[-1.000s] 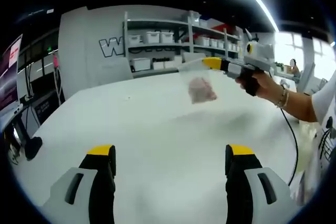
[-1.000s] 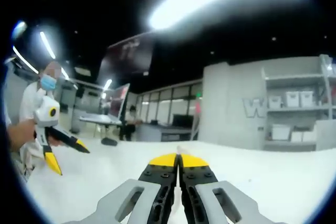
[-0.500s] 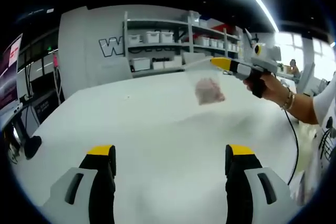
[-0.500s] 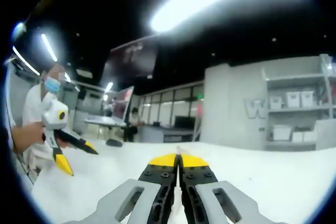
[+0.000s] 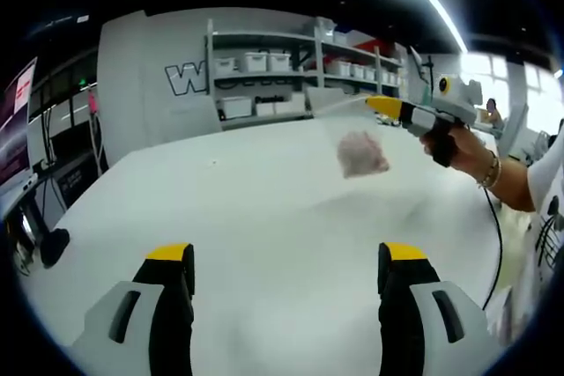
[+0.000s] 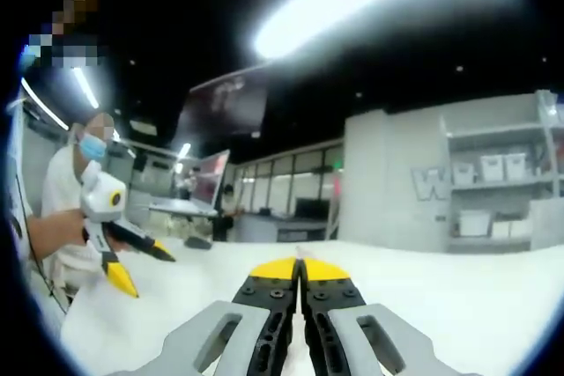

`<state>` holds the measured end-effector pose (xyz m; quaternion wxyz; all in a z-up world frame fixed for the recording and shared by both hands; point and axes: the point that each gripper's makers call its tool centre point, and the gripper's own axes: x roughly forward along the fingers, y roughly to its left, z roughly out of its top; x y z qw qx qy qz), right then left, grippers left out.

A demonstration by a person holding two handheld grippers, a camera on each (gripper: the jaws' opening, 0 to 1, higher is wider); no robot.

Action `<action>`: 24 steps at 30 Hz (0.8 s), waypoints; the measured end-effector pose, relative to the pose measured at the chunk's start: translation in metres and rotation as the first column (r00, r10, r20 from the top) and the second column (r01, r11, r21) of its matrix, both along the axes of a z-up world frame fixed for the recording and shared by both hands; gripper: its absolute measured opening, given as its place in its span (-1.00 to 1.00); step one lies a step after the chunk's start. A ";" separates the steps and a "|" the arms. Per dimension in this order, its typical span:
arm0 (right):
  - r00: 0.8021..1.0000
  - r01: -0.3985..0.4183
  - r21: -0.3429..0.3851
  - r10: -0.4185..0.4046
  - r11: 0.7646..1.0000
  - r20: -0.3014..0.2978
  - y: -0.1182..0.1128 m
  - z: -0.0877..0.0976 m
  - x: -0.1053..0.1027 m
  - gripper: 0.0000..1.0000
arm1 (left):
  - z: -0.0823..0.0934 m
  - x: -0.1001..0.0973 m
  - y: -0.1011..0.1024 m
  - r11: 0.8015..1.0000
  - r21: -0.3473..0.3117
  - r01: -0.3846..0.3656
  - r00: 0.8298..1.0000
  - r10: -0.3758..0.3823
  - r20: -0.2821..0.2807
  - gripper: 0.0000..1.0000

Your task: Open the resealable bag by pulling the two sides of the seal apart until the entire bag opening is separated and visibly accessible.

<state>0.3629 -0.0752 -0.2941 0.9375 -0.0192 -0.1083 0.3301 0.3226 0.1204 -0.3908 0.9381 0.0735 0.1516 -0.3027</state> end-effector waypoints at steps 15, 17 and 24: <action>1.000 -0.012 0.020 0.012 1.000 -0.004 -0.007 -0.003 -0.025 -1.00 | -0.002 -0.003 -0.004 1.000 0.002 0.011 1.000 -0.011 -0.003 0.67; 1.000 -0.016 0.024 0.016 1.000 -0.007 -0.006 -0.003 -0.027 -1.00 | -0.001 -0.003 -0.005 1.000 0.001 0.014 1.000 -0.014 -0.003 0.67; 0.999 -0.033 0.027 0.034 0.999 -0.015 -0.002 -0.006 -0.036 -1.00 | -0.001 -0.004 -0.003 1.000 0.001 0.011 1.000 -0.011 -0.001 0.67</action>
